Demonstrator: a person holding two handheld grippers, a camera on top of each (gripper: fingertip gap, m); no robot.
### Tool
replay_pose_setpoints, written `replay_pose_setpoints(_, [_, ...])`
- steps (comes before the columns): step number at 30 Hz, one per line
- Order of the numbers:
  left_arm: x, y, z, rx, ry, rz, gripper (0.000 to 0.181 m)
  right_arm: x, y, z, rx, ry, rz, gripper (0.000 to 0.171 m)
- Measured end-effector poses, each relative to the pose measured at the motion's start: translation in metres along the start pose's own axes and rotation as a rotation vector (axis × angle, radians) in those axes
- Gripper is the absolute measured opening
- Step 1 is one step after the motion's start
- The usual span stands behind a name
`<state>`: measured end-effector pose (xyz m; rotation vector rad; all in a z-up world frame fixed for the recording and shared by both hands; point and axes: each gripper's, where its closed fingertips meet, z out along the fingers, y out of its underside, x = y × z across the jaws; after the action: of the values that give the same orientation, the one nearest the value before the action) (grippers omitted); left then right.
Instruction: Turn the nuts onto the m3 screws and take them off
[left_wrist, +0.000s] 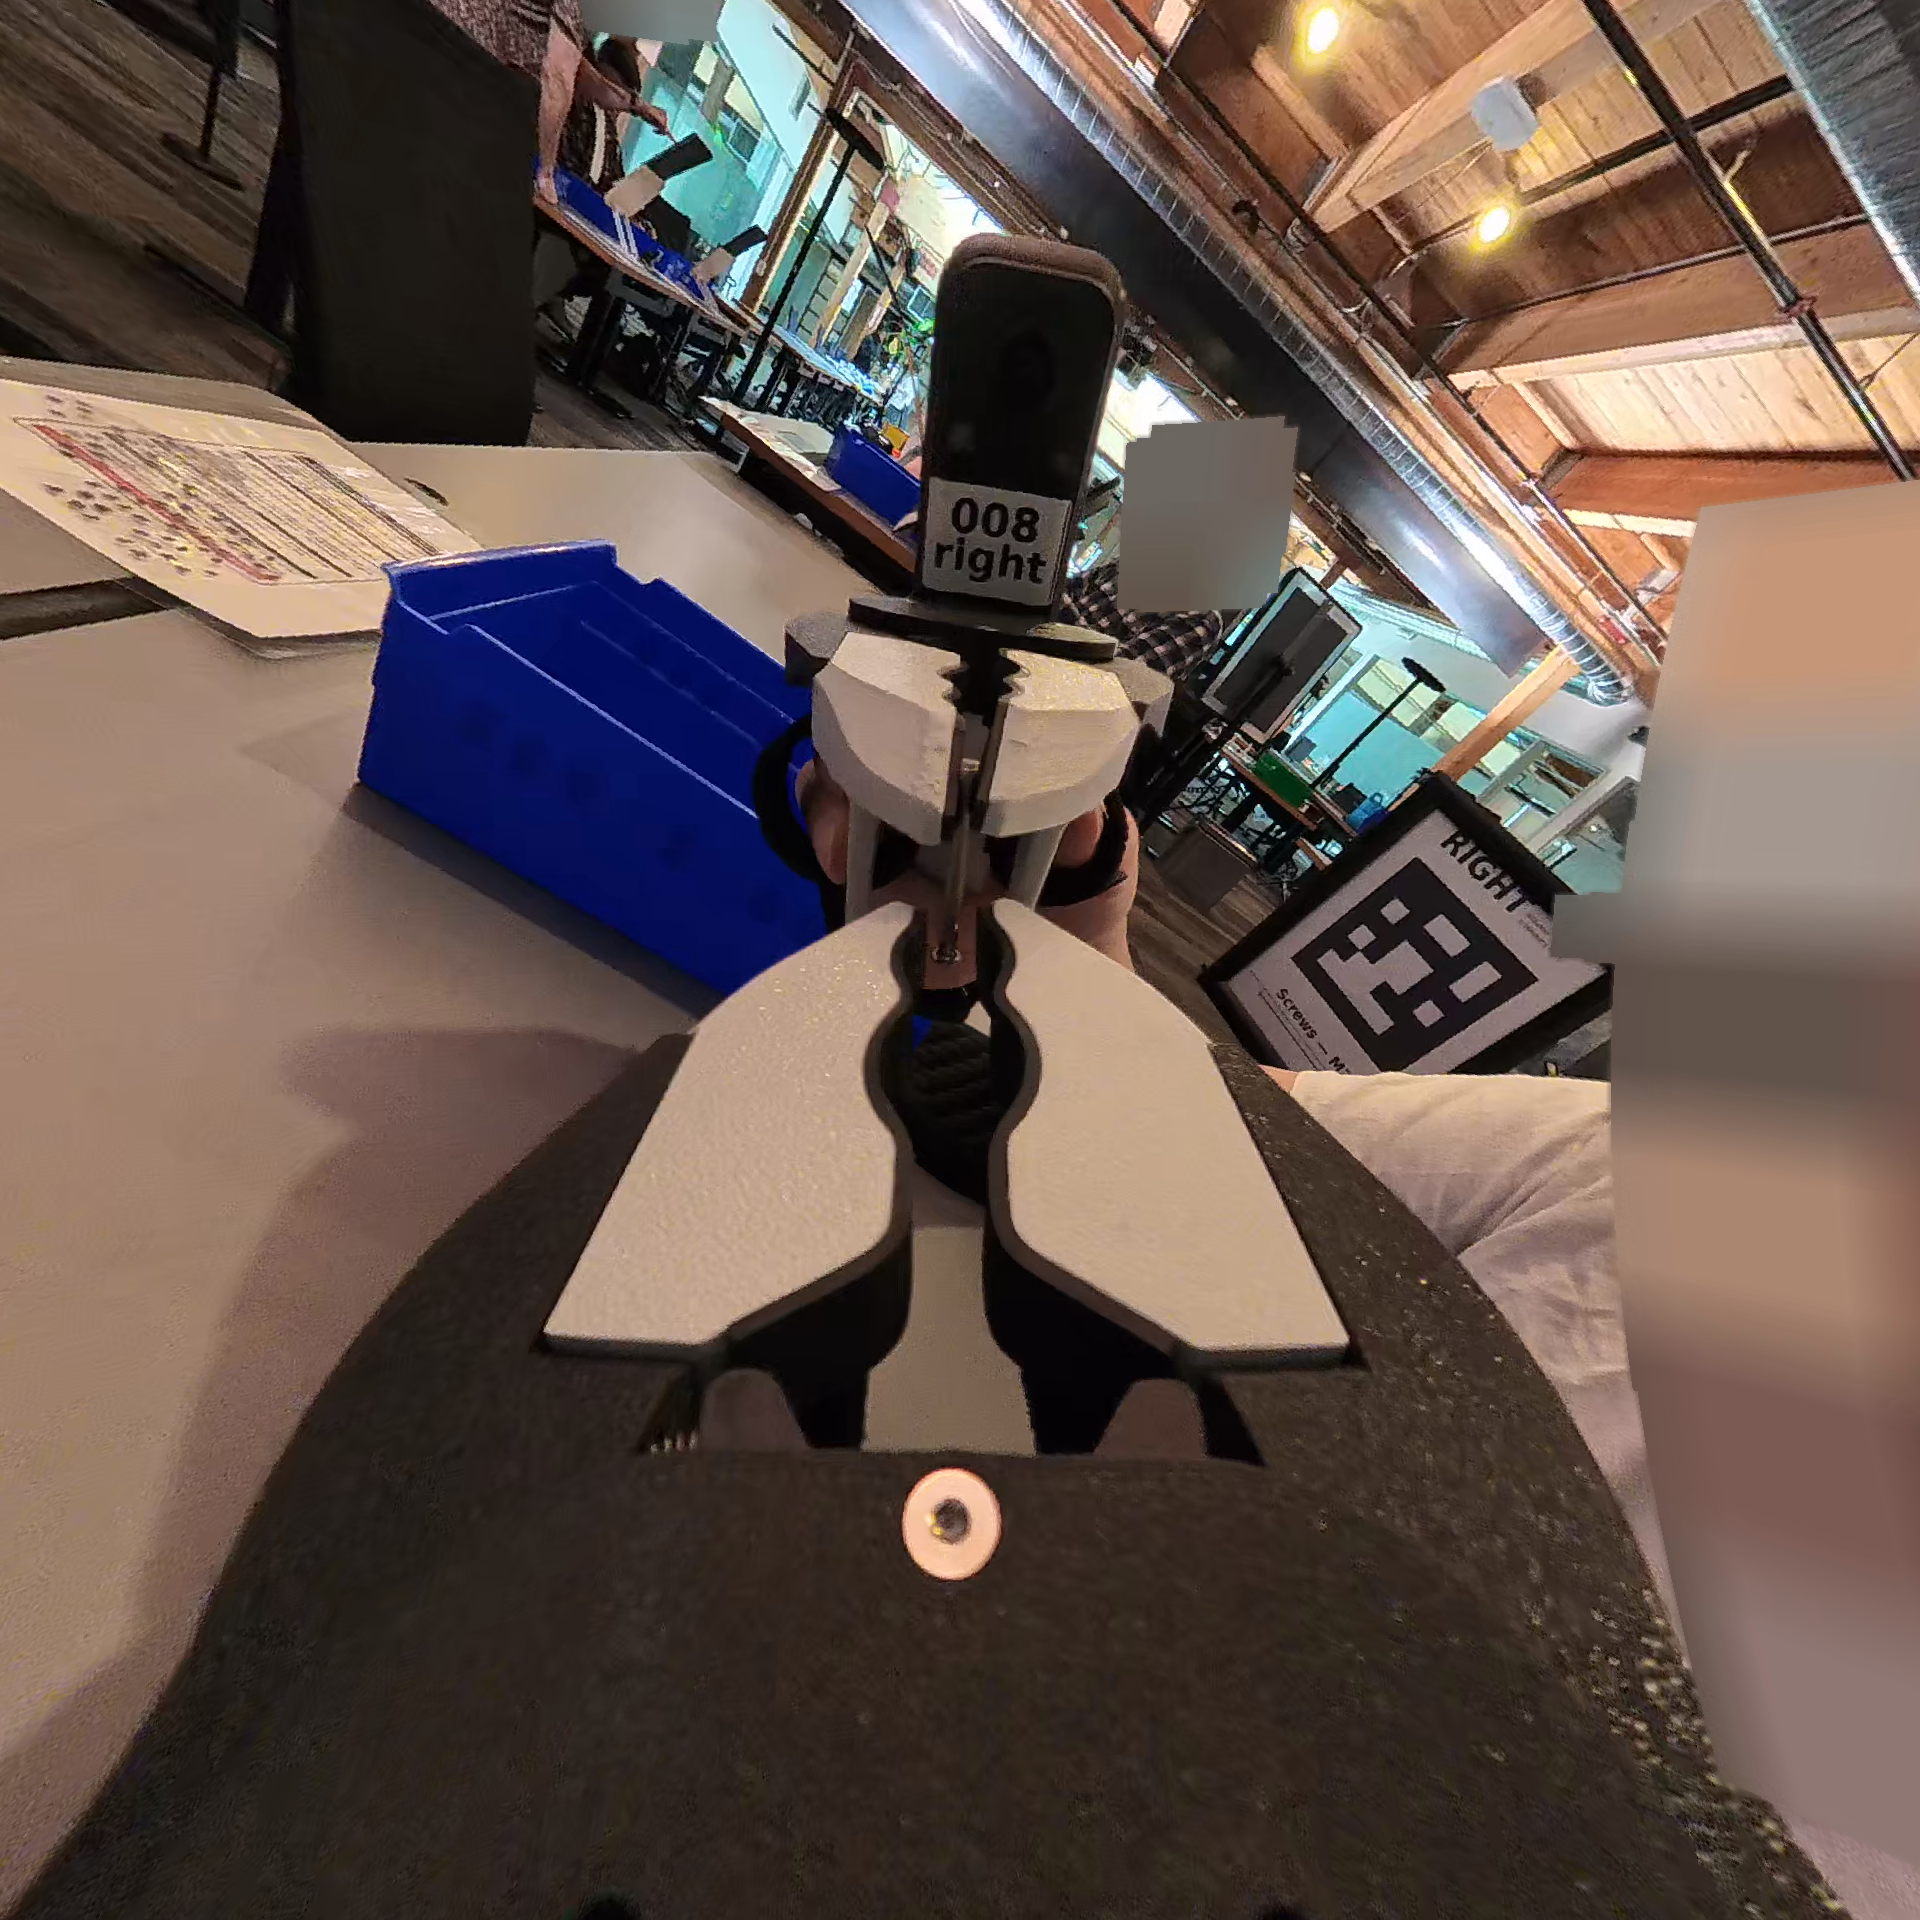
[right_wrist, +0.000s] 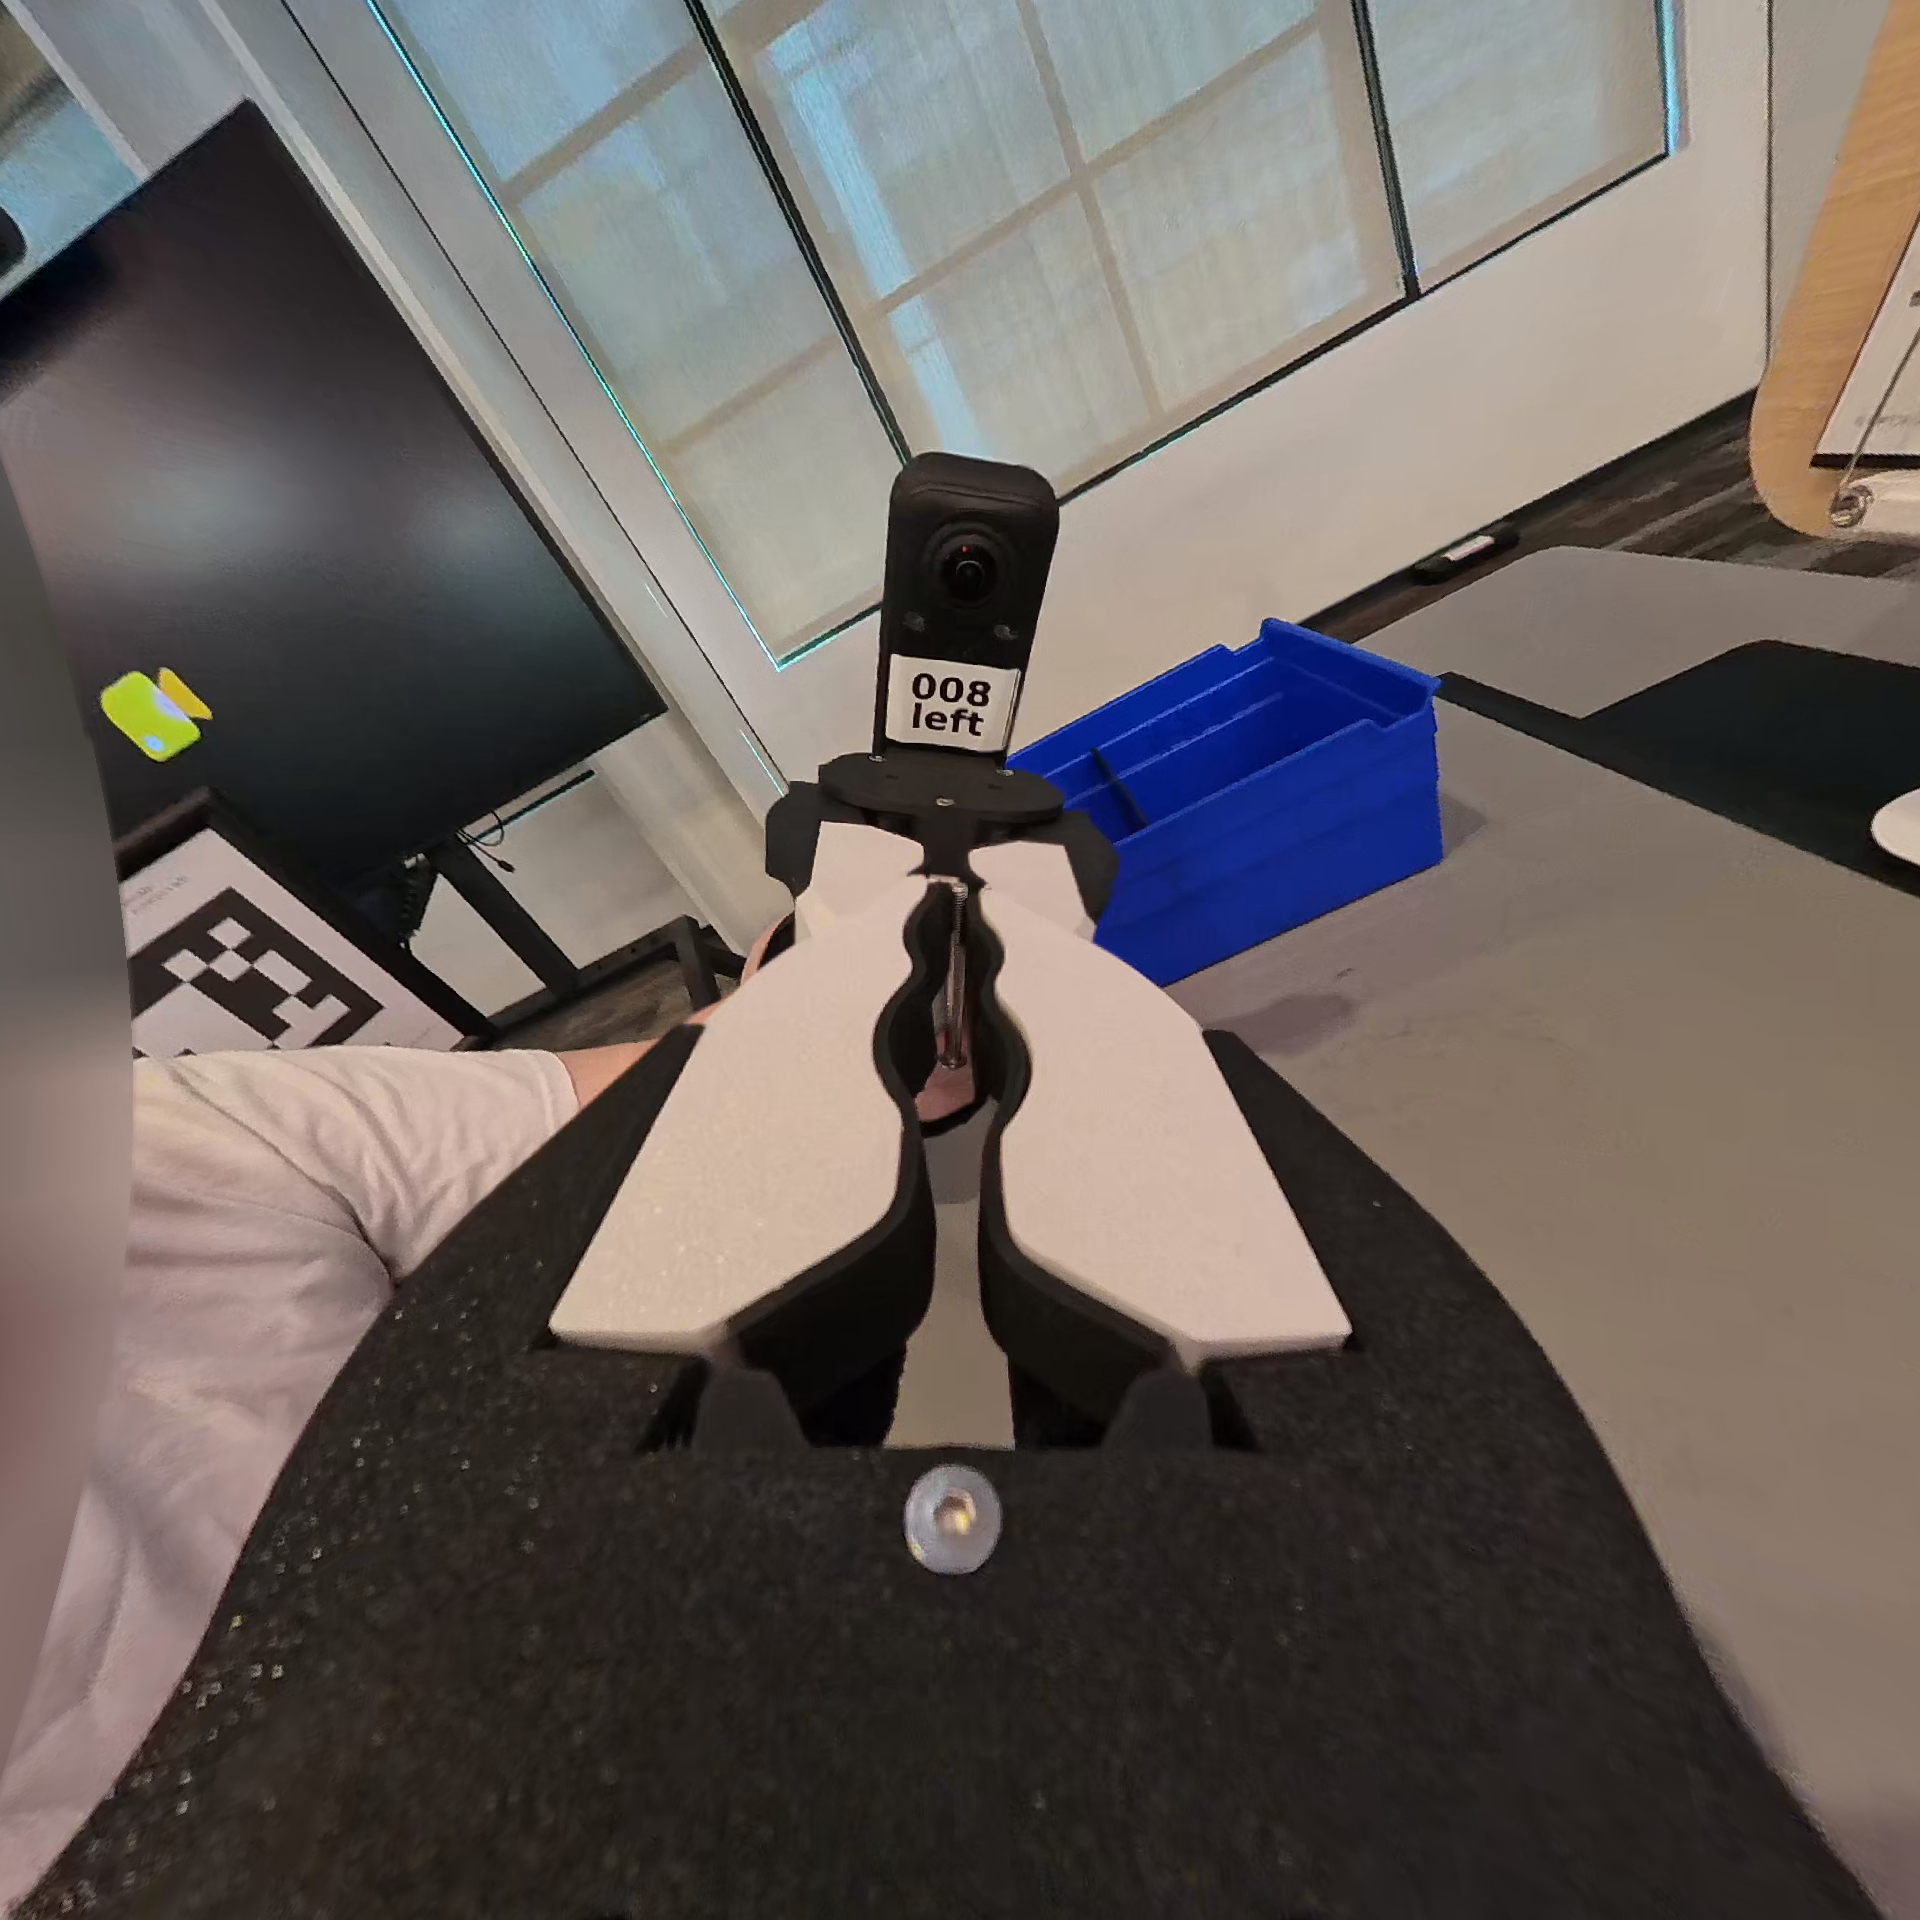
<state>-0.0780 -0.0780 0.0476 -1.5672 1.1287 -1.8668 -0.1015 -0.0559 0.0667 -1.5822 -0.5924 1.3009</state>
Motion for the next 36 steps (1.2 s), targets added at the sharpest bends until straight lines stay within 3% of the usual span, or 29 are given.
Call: replay_pose_setpoints(36, [-0.008, 0.0028, -0.0006, -0.004, 0.006, -0.027, 0.003, 0.0088, 0.0048, -0.0026, -0.02, -0.009, 0.063, 0.002])
